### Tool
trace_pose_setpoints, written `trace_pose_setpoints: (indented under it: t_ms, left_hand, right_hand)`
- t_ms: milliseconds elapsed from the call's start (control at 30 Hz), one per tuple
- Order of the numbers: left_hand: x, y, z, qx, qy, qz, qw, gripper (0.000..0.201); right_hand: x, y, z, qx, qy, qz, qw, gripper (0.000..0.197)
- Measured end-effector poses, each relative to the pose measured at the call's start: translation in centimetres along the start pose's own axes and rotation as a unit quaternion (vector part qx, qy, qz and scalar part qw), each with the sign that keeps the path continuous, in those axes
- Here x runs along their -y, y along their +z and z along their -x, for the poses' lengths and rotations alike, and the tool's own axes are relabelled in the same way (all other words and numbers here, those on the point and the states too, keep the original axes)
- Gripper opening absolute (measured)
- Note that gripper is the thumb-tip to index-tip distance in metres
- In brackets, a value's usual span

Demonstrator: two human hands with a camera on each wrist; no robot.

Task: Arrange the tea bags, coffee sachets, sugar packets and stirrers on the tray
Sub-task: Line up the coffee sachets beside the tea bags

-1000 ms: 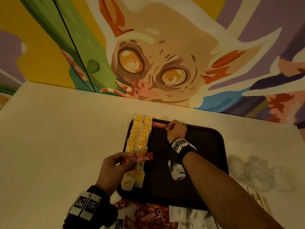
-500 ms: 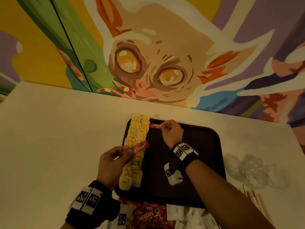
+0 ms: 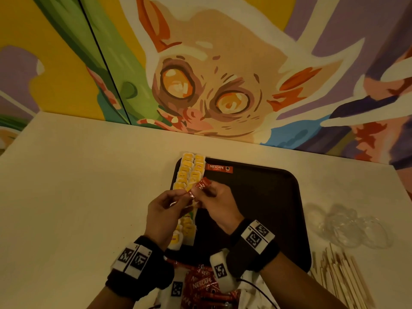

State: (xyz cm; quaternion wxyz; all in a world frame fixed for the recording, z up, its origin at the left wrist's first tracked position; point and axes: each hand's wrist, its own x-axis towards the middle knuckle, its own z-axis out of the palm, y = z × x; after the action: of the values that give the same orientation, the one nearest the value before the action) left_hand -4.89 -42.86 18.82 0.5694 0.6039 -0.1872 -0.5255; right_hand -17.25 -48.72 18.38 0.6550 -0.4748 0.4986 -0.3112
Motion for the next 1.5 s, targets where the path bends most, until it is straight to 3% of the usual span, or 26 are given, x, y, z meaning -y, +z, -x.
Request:
trace_pose_setpoints:
  t_ms: [200,333,400,600,700,833,967,1233,1500]
  left_hand:
    - [-1.1,-1.1,-0.4,0.038,0.053,-0.152,0.986,0.010]
    - [-2.1,-1.2,-0.7,0.133,0.111,-0.266,0.948,0.011]
    - [-2.3,-1.4,-0.8,0.146,0.124,-0.287,0.939,0.009]
    - [-2.0,-1.6,-1.4,0.045,0.119,-0.213,0.969,0.006]
    - [-1.2,-2.0,-2.1,-0.006,0.099,-0.167,0.981,0.008]
    - [-1.2,-1.4,-1.7,-0.011,0.083,-0.135,0.987,0.008]
    - [-0.8,-0.7,-2.0,0.009,0.034,-0.129,0.991,0.009]
    - [0.1,-1.6,-1.8,0.039,-0.014,-0.192,0.981,0.008]
    - [0.8,-2.9,-1.5,0.043,-0.009,-0.241,0.970,0.005]
  right_hand:
    - [0.3,-1.4,0.8,0.120,-0.014,0.150,0.981,0.019]
    - [0.5,-1.7,1.4,0.194,-0.013,0.243,0.950,0.020]
    - [0.7,-1.8,1.6,0.194,-0.012,0.238,0.952,0.020]
    - [0.3,-2.5,2.6,0.156,0.000,0.163,0.974,0.010]
    - [-0.2,-3.0,2.5,0.082,0.024,0.074,0.994,0.014]
    - [-0.5,-3.6,1.4,-0.009,0.008,0.018,1.000,0.014]
    - [-0.7,-4.8,-0.6,-0.080,0.046,-0.031,0.995,0.015]
    - [-2.9,-9.3,-7.1,-0.225,0.155,0.123,0.954,0.022]
    - [-3.3,-10.0,-10.3,-0.227,0.229,0.229,0.918,0.021]
